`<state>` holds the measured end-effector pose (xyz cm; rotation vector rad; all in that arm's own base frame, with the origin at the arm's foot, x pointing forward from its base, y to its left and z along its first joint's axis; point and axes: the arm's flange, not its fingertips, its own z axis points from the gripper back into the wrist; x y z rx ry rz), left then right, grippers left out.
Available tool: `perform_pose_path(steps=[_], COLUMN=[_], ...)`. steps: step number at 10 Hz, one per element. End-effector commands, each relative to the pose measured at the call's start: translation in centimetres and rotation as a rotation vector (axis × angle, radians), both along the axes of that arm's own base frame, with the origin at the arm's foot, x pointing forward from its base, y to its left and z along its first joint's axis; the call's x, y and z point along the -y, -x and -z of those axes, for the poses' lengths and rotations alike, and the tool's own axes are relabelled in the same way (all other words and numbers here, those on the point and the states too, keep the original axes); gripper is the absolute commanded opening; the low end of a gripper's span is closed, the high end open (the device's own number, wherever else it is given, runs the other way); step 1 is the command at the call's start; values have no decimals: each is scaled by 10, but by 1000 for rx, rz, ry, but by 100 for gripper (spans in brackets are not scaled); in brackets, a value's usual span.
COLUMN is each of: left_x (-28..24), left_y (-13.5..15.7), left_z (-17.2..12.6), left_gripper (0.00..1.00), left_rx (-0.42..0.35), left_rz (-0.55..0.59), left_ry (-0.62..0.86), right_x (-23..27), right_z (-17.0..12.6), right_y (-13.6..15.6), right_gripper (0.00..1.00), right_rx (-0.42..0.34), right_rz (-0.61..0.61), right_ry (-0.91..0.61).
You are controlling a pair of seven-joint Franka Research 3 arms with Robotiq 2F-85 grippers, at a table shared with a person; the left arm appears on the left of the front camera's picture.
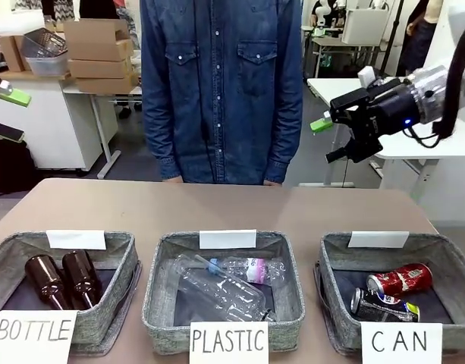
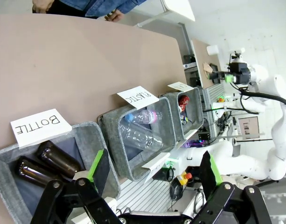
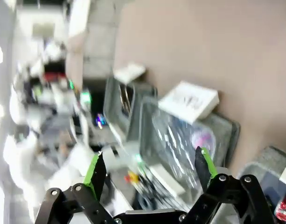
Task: Sort the can waste into the basket.
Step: Pick up the can waste from the table and place it in the right Fabric basket.
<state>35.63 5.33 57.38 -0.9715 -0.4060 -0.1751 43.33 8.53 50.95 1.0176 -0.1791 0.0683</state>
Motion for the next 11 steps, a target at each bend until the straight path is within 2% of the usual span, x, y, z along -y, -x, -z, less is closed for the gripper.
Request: perform_pose_path(steps=[1,11], left_x=[0,0], left_y=[0,0], left_z=[-1,-1], left_gripper=[100,100], left_rx=[13,13], left_rz=[14,14], left_ry=[3,3], right_x=[2,2], right_z=[-10,-10], right_y=[15,15], right_gripper=[100,100], right_rx=[50,50], right_rz=[-157,-157], right_ry=[45,45])
